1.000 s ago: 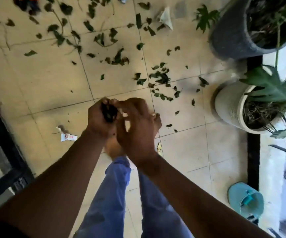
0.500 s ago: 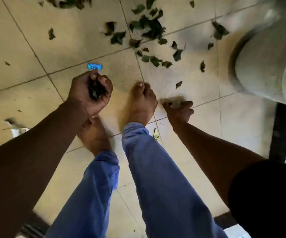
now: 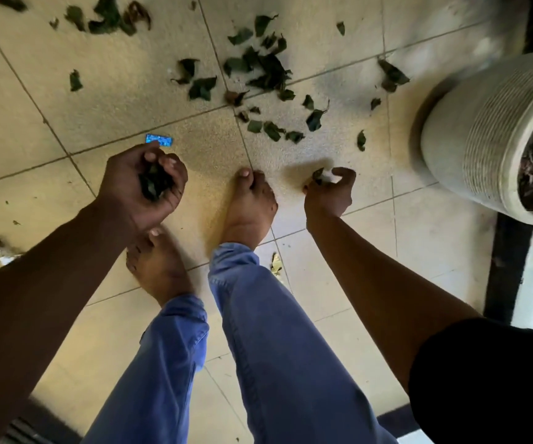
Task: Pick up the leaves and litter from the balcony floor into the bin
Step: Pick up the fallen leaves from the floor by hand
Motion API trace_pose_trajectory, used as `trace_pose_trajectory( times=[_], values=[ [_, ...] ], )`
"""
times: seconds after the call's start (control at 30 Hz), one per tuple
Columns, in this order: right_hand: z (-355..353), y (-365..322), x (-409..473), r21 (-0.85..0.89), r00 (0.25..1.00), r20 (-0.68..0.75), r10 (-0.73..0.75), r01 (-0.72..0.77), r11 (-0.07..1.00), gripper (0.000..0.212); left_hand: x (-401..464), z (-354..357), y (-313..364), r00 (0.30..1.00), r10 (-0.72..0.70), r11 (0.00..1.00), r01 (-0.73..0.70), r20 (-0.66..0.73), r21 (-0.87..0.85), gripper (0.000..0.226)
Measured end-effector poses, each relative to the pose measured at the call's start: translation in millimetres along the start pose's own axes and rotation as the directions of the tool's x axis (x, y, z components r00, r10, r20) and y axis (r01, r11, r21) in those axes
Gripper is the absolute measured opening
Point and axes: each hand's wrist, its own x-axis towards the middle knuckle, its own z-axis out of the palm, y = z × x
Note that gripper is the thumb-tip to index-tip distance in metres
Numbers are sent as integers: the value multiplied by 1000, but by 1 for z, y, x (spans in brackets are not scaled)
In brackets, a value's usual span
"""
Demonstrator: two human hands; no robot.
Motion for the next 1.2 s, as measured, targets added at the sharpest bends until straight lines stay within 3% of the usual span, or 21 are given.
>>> trace_pose_trajectory(
  times=[0.1, 0.3, 0.4, 0.57, 0.77, 0.9, 1.07, 1.2],
  values=[
    [-2, -5, 6, -23, 997, 44, -64, 65, 998, 40, 5, 12, -4, 999, -19, 1000, 20, 27, -17, 37],
    [6, -4, 26, -65, 994, 100, -40, 47, 997, 24, 14, 21, -15, 998, -40, 999, 40, 46, 1, 35],
    [-9, -16, 39, -117, 985, 112, -129, 142, 983, 25, 15, 25, -19, 998, -41, 999, 41, 48, 4, 35],
    [-30, -37, 103, -206, 959, -22, -283, 273, 940, 13, 17, 24, -24, 998, -50, 998, 49, 40, 24, 35],
    [-34, -69, 114, -371, 924, 93, -370, 377, 849, 18, 22, 26, -26, 998, -53, 997, 51, 18, 66, 38],
    [-41, -87, 116, -364, 884, 125, -451, 464, 808, 14, 24, 30, -26, 998, -53, 997, 51, 23, 65, 38],
    [-47, -107, 134, -174, 861, 114, -496, 509, 843, 27, 28, 35, -23, 998, -49, 996, 47, 33, 74, 36],
    [-39, -112, 150, -337, 843, 183, -506, 537, 773, 18, 30, 39, -23, 997, -56, 996, 52, 47, 79, 37]
  ],
)
